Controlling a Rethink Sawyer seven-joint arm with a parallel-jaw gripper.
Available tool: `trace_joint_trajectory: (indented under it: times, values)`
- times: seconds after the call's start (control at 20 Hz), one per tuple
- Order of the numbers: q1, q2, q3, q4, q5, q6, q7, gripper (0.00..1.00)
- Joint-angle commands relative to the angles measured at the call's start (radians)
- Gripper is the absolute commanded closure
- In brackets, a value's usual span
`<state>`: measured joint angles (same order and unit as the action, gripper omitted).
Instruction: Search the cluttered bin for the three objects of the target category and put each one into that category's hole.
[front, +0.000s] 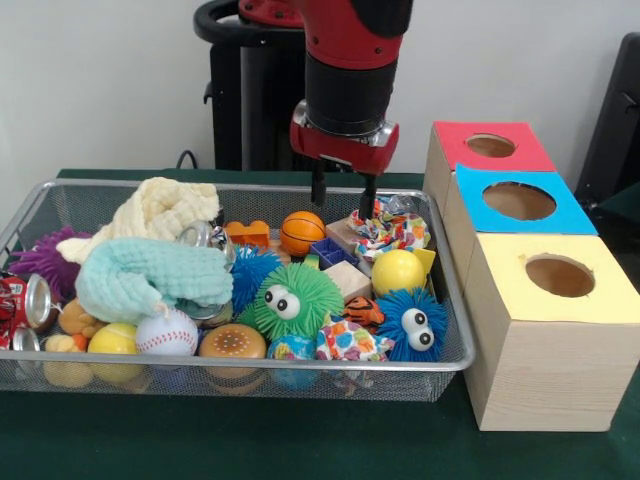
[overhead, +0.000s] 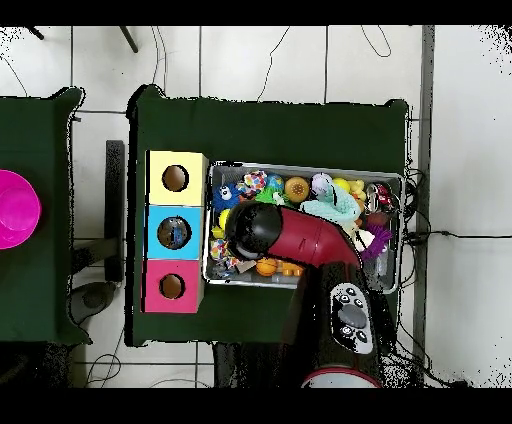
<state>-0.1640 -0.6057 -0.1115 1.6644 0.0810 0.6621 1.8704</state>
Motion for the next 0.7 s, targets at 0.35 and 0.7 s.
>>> trace_joint_trajectory:
  times: [0.35,0.7]
  values:
    - [-0.004,0.013,0.096,0.123,0.09,-0.011,0.152,0.0]
    - [-0.034,0.04,0.129,0.168,0.117,-0.032,0.126,0.0]
